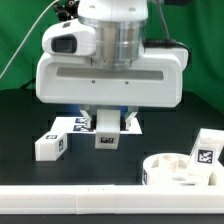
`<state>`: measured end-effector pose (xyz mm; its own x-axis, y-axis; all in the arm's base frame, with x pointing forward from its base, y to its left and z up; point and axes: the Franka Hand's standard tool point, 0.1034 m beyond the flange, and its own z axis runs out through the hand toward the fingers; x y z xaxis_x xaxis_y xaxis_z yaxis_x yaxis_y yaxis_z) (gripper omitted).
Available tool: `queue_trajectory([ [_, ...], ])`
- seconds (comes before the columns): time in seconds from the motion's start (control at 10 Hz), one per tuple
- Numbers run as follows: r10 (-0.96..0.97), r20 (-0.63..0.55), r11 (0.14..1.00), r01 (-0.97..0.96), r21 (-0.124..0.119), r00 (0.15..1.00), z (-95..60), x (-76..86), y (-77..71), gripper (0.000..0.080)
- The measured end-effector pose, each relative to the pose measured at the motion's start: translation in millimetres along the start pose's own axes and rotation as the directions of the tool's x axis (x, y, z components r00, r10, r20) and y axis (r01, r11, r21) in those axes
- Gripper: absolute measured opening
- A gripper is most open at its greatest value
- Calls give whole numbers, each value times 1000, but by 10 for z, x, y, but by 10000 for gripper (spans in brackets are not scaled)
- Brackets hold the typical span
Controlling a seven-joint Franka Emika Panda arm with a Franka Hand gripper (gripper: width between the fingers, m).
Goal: Assemble stool
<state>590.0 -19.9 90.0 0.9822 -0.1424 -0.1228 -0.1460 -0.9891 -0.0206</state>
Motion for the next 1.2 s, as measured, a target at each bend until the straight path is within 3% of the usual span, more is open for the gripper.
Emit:
queue_trajectory([
  [0.2, 1, -135, 1000, 1, 17, 991, -184, 141, -115, 338],
  [0.3, -8, -200, 1000, 11, 12, 980, -193, 135, -161, 338],
  [0.7, -22, -469, 999, 9, -31, 883, -175, 213, -88, 338],
  [1.0, -49, -635, 999, 24, -47, 771, -363, 303, -207, 338],
  [1.2, -53, -643, 998, 30, -48, 764, -355, 285, -254, 338],
])
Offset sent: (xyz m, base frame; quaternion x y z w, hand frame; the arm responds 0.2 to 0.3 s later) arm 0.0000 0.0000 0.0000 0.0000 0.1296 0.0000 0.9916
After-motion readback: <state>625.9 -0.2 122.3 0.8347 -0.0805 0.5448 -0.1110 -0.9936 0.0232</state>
